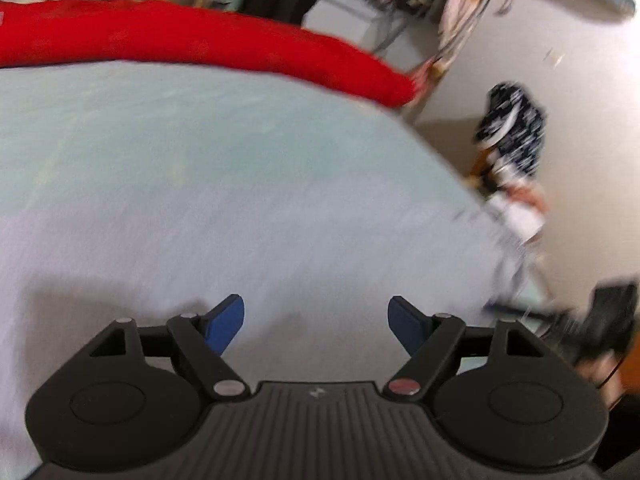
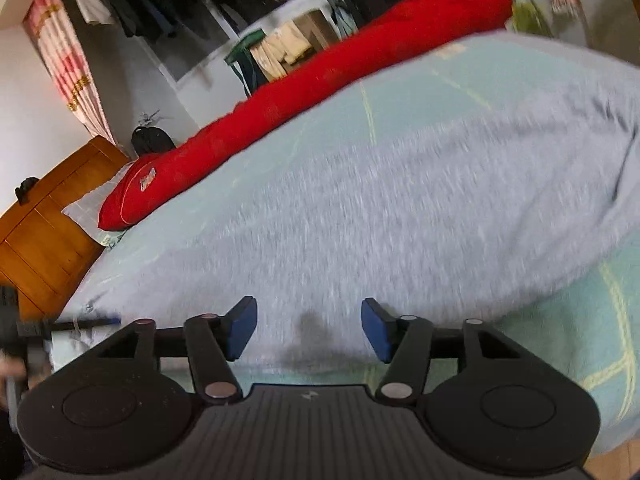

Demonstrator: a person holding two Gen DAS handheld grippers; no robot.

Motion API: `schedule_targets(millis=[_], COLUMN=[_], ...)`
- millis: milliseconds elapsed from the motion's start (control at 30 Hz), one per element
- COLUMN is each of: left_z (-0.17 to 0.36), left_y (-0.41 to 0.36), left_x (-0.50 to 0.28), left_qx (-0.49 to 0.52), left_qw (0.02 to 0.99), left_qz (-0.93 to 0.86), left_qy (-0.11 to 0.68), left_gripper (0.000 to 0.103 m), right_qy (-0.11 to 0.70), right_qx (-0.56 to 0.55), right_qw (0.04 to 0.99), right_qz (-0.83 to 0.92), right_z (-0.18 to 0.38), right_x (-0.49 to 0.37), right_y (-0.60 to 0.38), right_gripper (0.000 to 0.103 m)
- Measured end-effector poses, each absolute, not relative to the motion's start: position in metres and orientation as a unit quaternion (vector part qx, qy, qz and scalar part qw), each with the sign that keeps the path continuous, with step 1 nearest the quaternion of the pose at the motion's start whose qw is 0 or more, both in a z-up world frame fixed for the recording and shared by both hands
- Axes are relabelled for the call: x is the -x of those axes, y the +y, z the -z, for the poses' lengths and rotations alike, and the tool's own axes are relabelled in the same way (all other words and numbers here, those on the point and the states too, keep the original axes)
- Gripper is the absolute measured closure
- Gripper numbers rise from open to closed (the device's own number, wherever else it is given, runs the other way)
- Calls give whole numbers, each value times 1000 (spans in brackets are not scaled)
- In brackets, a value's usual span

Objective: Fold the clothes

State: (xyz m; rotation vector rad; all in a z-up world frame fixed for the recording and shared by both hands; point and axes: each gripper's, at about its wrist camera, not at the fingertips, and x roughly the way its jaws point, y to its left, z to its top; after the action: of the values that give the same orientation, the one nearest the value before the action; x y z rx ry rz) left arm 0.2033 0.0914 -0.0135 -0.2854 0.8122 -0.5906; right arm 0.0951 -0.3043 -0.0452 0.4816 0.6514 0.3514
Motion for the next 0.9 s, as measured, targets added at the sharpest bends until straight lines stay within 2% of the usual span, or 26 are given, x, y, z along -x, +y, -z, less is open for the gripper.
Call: schedule_targets(millis=[233,433,500,667,900], left_z=[9,71,87,91,71], left_y=[19,-27,-28,-22,-24], left_x=[-341,-424,-430,-419,-372], left_qx=[146,144,163,198,117], left_qw=[823,775,759,740,787], left_qz=[377,376,379,424,431], left_qy=[398,488,503,483,426], left_gripper=[24,24,25,24,24], right_qy=[298,282,279,280,283], right_qx=[-235,-231,-233,-230,-247], right_qw=[897,899,899,896,880], right_qz=[-226,-242,-246,-255,-291], right_z=[38,35,36,42,59], right_x=[-124,-137,-141,-152,-160], right_y=[-292,-296,-300,-305,-303], right_gripper=[36,34,32,32,31])
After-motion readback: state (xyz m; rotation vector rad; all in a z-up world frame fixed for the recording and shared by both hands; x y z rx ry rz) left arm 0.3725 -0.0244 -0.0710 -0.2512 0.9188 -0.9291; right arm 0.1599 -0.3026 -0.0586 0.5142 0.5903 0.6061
